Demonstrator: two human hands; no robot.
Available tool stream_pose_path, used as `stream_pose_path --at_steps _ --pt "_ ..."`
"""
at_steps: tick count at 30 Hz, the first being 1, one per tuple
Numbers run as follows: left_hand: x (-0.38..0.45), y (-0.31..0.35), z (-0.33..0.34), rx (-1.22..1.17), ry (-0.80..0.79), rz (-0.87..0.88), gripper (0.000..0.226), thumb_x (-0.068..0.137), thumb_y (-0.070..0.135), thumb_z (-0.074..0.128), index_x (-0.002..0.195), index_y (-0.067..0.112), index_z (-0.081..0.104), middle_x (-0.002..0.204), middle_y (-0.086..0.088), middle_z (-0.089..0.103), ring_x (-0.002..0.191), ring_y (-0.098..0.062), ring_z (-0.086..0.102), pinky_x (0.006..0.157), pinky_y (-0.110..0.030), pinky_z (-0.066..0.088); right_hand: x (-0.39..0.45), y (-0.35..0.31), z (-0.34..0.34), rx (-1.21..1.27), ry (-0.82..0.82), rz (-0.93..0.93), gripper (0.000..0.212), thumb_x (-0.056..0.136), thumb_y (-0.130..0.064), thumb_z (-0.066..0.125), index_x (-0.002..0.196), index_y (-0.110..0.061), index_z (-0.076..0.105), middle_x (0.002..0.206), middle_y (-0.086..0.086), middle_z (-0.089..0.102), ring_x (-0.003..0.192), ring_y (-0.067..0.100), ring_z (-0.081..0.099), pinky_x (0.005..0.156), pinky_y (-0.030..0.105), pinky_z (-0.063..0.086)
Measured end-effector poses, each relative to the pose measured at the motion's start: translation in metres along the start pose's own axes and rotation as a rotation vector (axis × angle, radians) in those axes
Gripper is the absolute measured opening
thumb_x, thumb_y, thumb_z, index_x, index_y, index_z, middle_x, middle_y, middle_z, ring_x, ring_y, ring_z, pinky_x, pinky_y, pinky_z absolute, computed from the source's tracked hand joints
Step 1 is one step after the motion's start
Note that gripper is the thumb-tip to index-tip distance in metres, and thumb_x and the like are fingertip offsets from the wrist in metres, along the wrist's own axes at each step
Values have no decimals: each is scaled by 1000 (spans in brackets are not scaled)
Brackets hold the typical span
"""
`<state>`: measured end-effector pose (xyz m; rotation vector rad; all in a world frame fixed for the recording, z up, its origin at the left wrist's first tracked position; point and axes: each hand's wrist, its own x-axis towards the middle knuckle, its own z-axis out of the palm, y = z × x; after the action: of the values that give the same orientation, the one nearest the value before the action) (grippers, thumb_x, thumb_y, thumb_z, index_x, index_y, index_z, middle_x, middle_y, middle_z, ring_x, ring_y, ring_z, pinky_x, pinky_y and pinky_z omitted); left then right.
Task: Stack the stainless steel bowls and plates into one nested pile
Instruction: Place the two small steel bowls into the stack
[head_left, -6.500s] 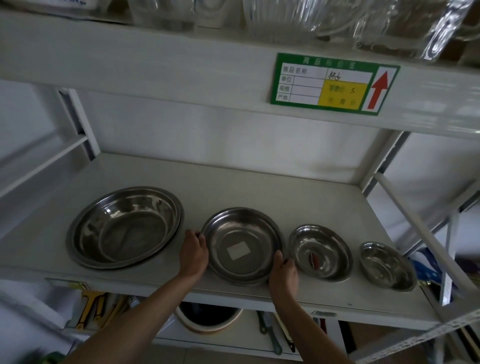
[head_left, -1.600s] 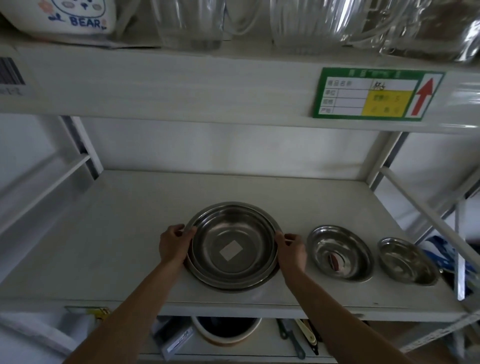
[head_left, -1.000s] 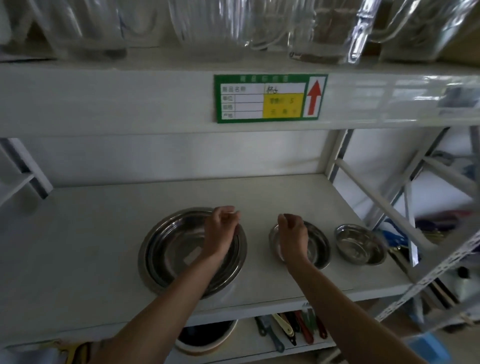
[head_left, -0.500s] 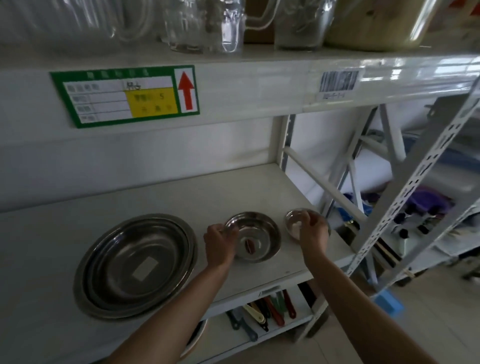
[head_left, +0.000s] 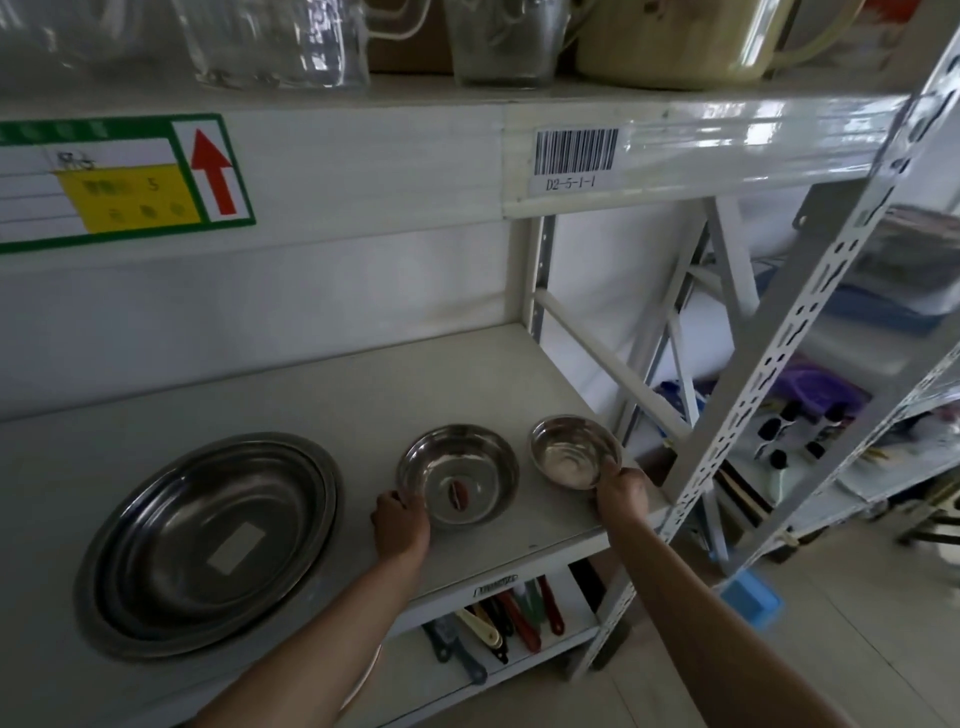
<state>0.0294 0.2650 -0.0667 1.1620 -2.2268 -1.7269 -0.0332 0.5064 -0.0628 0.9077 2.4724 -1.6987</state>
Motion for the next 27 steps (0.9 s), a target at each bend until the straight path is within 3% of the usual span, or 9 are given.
stream_pose_path --at_steps 3,8,11,15,19,23,27 --pt "-3 2 1 27 -20 9 38 95 21 47 119 -9 49 121 -34 57 106 -46 62 90 -53 52 6 -2 0 -72 -21 -10 51 97 -42 41 127 -1 49 118 24 60 108 40 58 95 50 49" --pt "-4 6 -1 53 -19 24 32 95 13 46 115 -11 53 119 -30 61 104 -40 63 76 -42 55 10 -3 -1 -96 -28 8 36 97 -28 41 119 -3 56 92 15 61 83 30 59 78 42 52" --pt "-1 5 -1 -23 -55 3 31 94 11 44 113 -12 50 117 -35 59 104 -44 63 89 -53 52 9 -5 0 -78 -29 25 32 98 -23 39 115 -2 58 88 15 60 84 30 61 83 46 55" --pt "2 9 -5 -103 -66 2 26 95 8 43 110 -12 49 115 -34 59 99 -47 64 85 -59 54 6 -9 3 -22 -53 20 29 99 -18 38 113 -1 57 80 15 61 74 28 62 82 49 57" --pt "3 20 -13 -109 -51 65 31 97 13 45 111 -14 50 116 -35 58 100 -47 64 84 -59 53 0 -19 7 43 -66 -3 29 99 -15 39 116 -1 56 90 23 67 72 30 65 78 51 59" --pt "5 36 -27 -170 -33 100 30 98 15 45 113 -10 50 117 -30 58 97 -46 65 71 -54 59 -6 -33 13 74 -89 -40 27 99 -13 40 114 2 58 83 19 64 68 26 62 68 43 58" --pt "13 46 -47 -248 -21 119 28 98 11 44 116 -10 49 120 -29 55 94 -41 63 45 -30 57 -15 -46 23 83 -143 -83 27 100 -13 40 114 3 57 84 18 61 67 22 59 59 33 53"
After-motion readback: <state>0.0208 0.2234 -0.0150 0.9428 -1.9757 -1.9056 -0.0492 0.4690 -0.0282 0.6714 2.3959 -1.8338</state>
